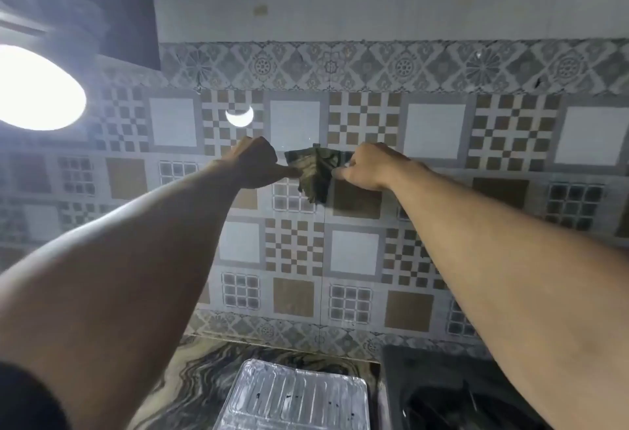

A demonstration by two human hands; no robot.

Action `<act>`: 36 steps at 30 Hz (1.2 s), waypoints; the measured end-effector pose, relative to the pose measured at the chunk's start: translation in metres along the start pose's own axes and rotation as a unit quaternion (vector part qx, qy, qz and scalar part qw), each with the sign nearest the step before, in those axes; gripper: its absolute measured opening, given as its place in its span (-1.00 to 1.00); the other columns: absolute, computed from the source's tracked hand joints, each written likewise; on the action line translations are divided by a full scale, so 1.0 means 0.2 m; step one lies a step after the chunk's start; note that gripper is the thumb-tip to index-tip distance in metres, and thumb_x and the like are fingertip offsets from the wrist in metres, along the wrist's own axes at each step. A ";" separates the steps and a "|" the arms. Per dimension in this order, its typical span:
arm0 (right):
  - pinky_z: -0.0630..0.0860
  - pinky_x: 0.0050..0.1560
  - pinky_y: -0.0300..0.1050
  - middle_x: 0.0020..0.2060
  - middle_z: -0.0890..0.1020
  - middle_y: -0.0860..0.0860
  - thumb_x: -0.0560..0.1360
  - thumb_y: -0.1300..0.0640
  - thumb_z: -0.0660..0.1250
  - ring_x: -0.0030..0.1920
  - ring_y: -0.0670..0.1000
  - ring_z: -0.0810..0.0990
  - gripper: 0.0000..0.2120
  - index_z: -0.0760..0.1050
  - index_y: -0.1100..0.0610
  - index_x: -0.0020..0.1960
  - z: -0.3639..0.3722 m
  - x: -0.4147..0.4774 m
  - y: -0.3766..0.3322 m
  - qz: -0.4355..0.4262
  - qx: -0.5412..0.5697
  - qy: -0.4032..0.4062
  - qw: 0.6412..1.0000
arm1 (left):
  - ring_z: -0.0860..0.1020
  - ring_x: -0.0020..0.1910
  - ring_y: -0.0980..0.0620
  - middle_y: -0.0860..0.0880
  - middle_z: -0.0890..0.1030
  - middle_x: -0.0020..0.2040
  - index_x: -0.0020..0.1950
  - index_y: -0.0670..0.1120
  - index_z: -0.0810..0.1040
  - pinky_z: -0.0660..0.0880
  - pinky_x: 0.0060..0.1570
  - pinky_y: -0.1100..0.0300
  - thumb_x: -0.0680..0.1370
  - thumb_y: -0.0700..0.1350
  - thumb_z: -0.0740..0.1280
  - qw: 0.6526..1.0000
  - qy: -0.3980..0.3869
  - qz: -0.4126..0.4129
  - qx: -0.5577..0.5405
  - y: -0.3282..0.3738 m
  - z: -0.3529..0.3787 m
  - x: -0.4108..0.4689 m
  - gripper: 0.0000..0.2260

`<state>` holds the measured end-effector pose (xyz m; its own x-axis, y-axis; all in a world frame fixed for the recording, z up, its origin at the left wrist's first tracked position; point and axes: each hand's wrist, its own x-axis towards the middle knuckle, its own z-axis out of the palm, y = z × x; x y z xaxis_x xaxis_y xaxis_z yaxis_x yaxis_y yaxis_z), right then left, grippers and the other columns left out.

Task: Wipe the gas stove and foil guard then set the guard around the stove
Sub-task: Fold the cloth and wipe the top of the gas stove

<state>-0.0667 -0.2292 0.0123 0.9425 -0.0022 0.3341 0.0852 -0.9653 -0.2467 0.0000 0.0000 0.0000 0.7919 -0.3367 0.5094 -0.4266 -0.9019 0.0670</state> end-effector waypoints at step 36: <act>0.57 0.02 0.05 0.05 0.60 0.06 0.61 0.20 0.26 -0.02 0.10 0.58 -0.83 0.55 0.09 0.17 0.16 0.30 -0.03 -0.048 -0.020 0.092 0.994 | 0.59 -0.16 -0.04 -0.02 0.68 -0.01 0.06 0.03 0.70 0.57 -0.17 0.06 0.57 -0.13 0.32 0.991 0.123 0.035 -0.045 -0.03 0.21 0.23 -0.82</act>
<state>0.0003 -0.2155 0.0050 0.8551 0.0455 0.5164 0.1545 -0.9733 -0.1700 0.0578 -0.0212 -0.0124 0.6333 -0.3125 0.7080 -0.5231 -0.8471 0.0940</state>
